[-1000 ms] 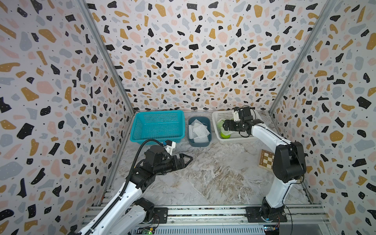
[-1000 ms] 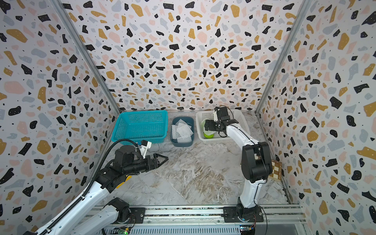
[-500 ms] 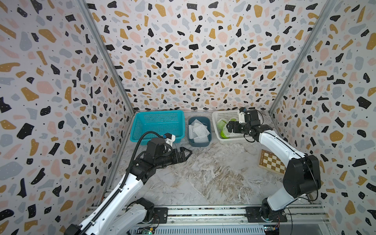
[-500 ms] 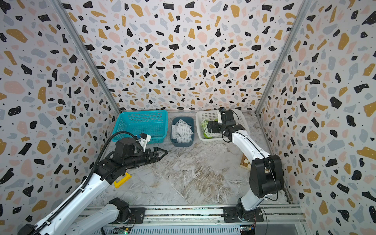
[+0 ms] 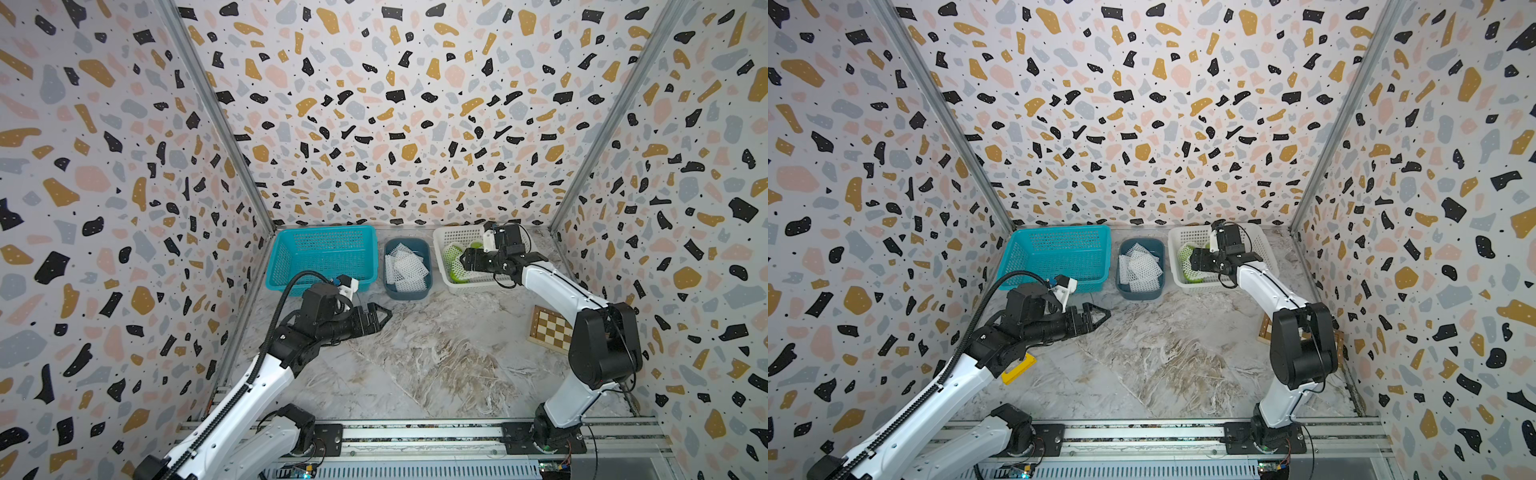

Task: Sleeve custard apples in foam nets
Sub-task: Adjust the foam net.

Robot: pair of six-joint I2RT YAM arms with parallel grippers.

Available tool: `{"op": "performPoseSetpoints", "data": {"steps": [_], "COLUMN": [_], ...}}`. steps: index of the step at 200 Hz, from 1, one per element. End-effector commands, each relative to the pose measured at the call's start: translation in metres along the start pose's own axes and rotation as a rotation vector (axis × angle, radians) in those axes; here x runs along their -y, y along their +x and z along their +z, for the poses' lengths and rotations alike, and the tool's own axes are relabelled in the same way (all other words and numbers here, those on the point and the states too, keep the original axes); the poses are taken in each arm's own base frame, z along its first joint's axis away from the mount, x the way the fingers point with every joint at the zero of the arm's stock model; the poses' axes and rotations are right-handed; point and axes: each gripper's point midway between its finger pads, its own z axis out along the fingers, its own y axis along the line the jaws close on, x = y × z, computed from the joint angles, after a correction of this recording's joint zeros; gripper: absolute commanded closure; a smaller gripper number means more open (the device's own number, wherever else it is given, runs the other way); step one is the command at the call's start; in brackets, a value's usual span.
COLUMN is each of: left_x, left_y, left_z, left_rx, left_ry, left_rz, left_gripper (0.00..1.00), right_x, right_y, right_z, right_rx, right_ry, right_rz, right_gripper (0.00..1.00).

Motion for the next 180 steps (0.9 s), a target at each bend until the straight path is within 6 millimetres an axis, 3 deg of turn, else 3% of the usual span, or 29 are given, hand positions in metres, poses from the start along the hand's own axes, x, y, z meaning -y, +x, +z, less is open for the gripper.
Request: {"op": "performPoseSetpoints", "data": {"steps": [1,27,70,135,180], "left_x": [0.002,0.007,0.027,0.069,0.096], "left_y": [-0.008,-0.011,-0.015,-0.021,-0.022], "left_z": [0.000,-0.001,-0.002,-0.002,-0.006], "left_rx": [0.035,0.042,0.037,0.026,0.007], "left_ry": [0.018,0.038,0.137,0.374,0.529], "left_rz": [0.008,0.013,0.040,0.082,0.073], "left_gripper": [0.01,0.00,0.11,0.40,0.41], "right_x": [-0.015,-0.031,-0.063,-0.144,-0.186], "right_y": [-0.029,-0.028,-0.006,0.053,0.083], "right_z": [-0.030,-0.052,-0.096,-0.152,-0.185], "right_rx": [0.093,0.125,0.163,0.131,0.122], "right_ry": [-0.042,-0.113,-0.289,-0.703,-0.925], "right_rz": [-0.012,-0.010,-0.013,-0.131,-0.224], "right_gripper": [0.15,0.16,0.16,0.16,0.16]}}
